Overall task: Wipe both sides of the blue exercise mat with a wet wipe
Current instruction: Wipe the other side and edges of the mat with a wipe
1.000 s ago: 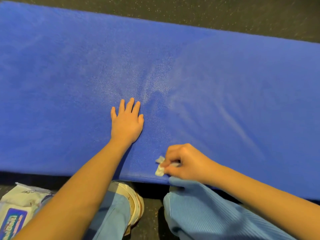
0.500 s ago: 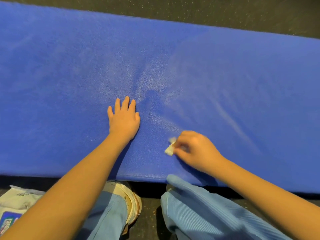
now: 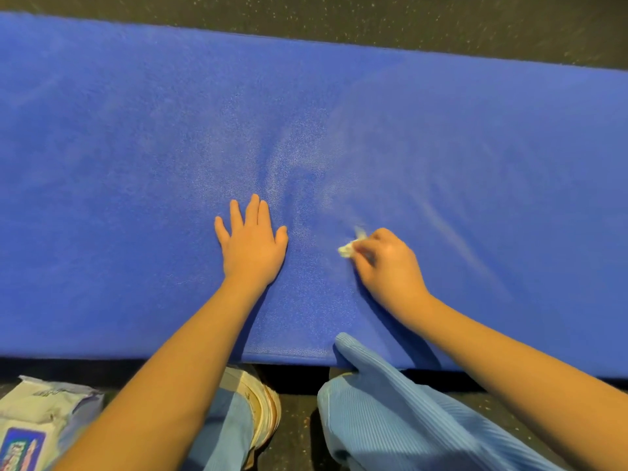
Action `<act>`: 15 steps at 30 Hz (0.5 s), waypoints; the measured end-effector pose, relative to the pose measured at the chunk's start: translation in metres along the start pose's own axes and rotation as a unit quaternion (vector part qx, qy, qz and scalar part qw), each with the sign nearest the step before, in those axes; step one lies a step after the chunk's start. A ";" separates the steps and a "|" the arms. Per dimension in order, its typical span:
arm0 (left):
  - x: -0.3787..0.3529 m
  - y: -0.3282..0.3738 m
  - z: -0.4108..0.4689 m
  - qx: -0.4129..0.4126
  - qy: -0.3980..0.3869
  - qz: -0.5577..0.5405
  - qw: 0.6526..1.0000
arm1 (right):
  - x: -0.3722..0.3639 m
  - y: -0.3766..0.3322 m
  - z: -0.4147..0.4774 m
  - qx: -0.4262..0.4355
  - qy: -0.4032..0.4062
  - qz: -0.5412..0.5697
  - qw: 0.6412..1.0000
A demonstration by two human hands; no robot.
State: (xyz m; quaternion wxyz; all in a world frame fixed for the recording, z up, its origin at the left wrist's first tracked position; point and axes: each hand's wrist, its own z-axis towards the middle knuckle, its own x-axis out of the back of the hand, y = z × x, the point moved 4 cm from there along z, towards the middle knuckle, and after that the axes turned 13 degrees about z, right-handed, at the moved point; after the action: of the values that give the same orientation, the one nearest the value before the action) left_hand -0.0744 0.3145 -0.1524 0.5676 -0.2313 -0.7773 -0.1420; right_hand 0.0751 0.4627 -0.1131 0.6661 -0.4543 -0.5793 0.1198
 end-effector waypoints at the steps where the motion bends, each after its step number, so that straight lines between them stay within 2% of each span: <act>1: 0.000 0.000 0.000 0.000 0.000 0.000 1.000 | -0.008 -0.012 -0.007 0.049 -0.048 0.014 0.998; 3: 0.000 0.001 -0.001 -0.001 0.003 0.001 1.000 | -0.016 -0.029 -0.021 0.144 -0.159 0.025 0.976; 5: 0.001 0.001 -0.002 -0.003 0.005 0.001 1.000 | -0.011 -0.021 -0.006 0.180 -0.168 -0.015 0.969; 6: 0.001 0.001 -0.003 -0.004 0.005 0.000 1.000 | -0.007 -0.011 0.010 0.160 -0.125 -0.040 0.978; 8: 0.001 0.000 -0.002 -0.004 0.001 -0.002 1.000 | 0.004 0.010 0.043 0.049 -0.003 -0.087 0.995; 9: 0.001 0.000 -0.003 -0.003 -0.001 -0.003 1.000 | 0.004 0.017 0.051 -0.014 0.016 -0.092 0.996; 10: 0.001 0.000 -0.003 -0.002 -0.002 -0.004 1.000 | -0.001 0.018 0.053 -0.039 0.007 -0.078 0.996; 12: 0.002 0.000 -0.003 -0.001 -0.002 -0.002 1.000 | -0.014 0.000 0.045 0.024 -0.062 -0.013 0.998; 15: 0.002 0.001 -0.003 0.001 -0.004 0.009 1.000 | -0.024 -0.027 0.026 0.137 -0.226 0.014 0.964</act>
State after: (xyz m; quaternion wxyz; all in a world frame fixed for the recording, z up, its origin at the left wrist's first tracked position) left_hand -0.0722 0.3142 -0.1498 0.5656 -0.2390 -0.7777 -0.1353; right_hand 0.0350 0.4432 -0.1115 0.5716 -0.3281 -0.6865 0.3071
